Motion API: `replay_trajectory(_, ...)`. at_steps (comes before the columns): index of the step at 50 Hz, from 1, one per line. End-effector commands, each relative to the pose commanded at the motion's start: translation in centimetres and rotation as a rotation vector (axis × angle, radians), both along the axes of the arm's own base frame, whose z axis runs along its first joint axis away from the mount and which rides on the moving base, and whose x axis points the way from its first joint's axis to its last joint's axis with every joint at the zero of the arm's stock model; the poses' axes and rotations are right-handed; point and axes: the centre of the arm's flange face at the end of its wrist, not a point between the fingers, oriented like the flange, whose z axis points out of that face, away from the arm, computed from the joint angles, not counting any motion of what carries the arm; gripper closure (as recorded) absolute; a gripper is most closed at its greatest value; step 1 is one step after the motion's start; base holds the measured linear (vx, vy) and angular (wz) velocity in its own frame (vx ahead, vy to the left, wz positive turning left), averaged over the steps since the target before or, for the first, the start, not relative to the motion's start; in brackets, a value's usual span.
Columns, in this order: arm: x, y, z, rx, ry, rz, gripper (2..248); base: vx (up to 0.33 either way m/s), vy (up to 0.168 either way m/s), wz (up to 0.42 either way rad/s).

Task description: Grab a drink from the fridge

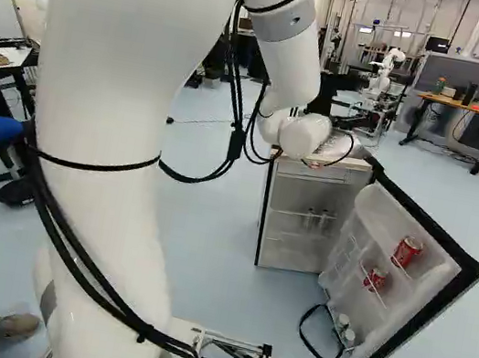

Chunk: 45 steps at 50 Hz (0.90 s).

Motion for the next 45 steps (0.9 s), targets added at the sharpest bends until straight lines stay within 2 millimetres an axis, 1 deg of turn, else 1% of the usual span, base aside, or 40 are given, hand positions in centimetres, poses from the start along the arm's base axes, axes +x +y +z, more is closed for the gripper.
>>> replay_trajectory(38, -2.1, -5.9, 4.1, -0.049, -0.068, -0.106, 3, 0.0, 0.0, 0.0)
replay_trajectory(45, -2.5, -7.1, 4.3, -0.049, -0.067, -0.13, 3, 0.0, 0.0, 0.0)
